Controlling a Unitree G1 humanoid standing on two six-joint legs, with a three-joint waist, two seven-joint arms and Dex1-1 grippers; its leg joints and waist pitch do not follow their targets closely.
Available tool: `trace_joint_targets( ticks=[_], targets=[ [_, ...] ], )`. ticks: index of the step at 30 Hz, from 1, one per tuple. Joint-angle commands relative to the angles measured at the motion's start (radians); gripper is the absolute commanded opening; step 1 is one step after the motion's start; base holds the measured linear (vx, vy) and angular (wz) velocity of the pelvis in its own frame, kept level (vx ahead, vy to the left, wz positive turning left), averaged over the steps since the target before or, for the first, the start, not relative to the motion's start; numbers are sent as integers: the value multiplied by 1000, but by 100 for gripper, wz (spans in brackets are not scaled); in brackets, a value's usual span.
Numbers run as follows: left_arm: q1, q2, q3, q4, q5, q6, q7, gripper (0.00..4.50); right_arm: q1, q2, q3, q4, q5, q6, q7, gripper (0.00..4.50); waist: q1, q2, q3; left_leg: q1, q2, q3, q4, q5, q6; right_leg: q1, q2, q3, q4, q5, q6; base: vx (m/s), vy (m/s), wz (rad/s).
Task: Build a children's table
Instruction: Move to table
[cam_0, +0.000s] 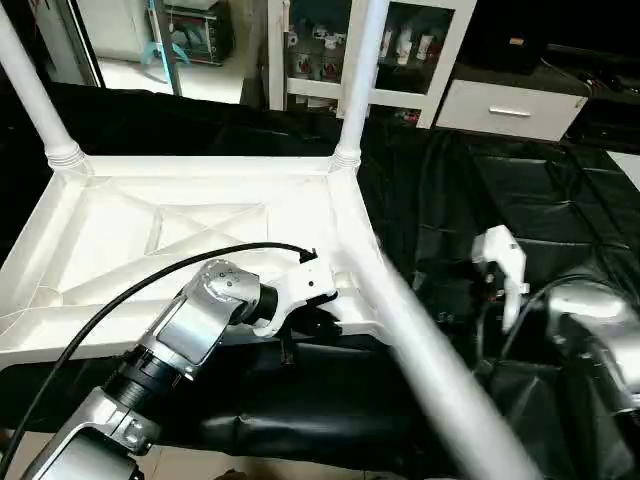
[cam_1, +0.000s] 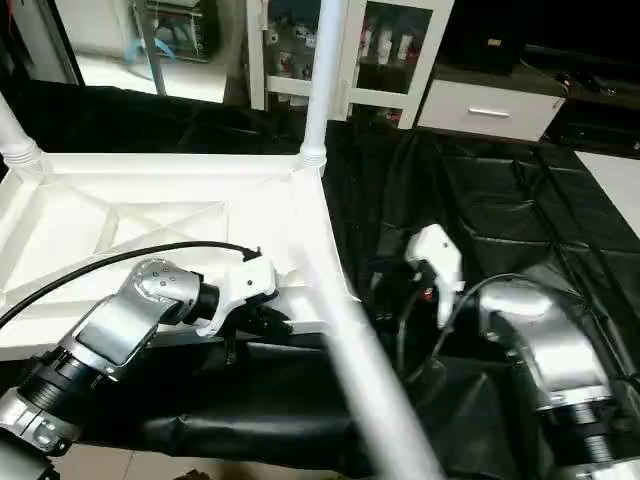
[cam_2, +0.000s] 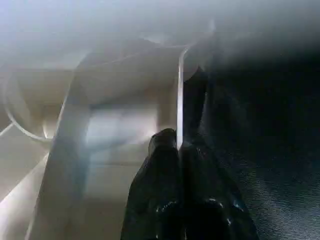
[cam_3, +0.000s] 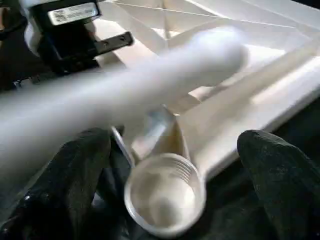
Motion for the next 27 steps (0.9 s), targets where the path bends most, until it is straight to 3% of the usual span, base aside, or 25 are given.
trace_joint_targets(
  ticks=[1, 12, 18, 27],
  targets=[
    [4, -11, -14, -36, -28, 11, -19, 0, 14, -1, 6, -28, -1, -3, -10, 446, 1, -3, -64, 9, 84, -31, -70, 81, 137, 57, -80, 47, -47, 21, -300, 0, 0, 0],
    [13, -22, -14, -45, -22, 71, 25, 0, 61, 41, -42, -23, -42, -14, -145, 446, -5, 7, -61, 10, 84, -30, -78, 2, 74, 59, -78, 48, -56, -19, -290, 0, 0, 0],
    [23, -27, 0, -56, -33, 109, 50, 0, 82, 56, -63, -48, -20, 16, -175, 446, -7, 7, -62, 7, 82, -30, -76, 8, 85, 63, -79, 49, -54, 11, -297, 0, 0, 0],
    [39, -28, 12, -57, -36, 125, 75, 0, 109, 70, -72, -85, 8, 51, -193, 446, -13, 6, -58, 6, 84, -32, -81, -37, 76, 63, -79, 49, -65, -72, -275, 0, 0, 0]
  ],
)
